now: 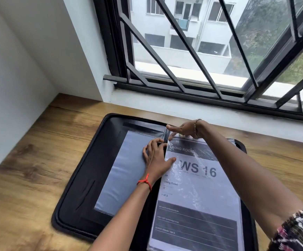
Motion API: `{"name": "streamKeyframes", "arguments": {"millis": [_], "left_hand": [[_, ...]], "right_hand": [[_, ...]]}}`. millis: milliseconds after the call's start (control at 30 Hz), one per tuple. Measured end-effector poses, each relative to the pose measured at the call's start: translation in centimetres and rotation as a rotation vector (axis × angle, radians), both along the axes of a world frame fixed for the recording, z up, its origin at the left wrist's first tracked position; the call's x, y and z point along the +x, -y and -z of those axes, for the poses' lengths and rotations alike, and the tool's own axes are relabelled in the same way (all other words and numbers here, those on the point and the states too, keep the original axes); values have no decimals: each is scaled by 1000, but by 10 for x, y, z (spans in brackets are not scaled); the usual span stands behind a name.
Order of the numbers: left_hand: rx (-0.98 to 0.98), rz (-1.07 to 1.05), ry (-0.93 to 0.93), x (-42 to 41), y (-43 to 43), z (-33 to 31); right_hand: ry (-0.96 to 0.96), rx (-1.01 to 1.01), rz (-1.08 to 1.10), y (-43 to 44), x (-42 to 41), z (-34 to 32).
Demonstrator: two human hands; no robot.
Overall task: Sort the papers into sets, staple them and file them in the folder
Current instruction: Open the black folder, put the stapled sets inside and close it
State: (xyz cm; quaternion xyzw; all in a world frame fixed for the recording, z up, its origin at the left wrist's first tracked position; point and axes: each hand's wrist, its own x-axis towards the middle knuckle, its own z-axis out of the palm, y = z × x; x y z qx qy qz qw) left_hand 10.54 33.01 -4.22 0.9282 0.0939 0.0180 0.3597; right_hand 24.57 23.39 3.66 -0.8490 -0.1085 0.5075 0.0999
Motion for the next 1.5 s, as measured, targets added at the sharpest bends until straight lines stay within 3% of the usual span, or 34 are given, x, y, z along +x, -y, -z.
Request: {"name": "streamKeyframes", "arguments": {"millis": [267,333,433,533,700,1033,1200,1333,1500], "left_hand": [[51,16,-4,-3,0,-1],[62,19,21,-4,0,0],[136,74,25,-7,0,3],[267,168,9,-15,7,1],[431,235,-76,-31,21,5],[411,280,-120,-33,22,2],[266,272,-56,-64,22,-5],[189,221,19,-98,22,-4],[367,270,-42,-137,30,3]], "right_hand": [[132,112,172,6,-2,14],[345,166,229,9,-4,20],[811,158,247,13,-19,27],[987,233,146,14,-59,38],[838,42,38,36,-106,75],[823,-67,413,162,-144,82],[972,25,341,125,-189,69],[924,213,217,58,-238,73],[885,127,181,52,-268,84]]}}
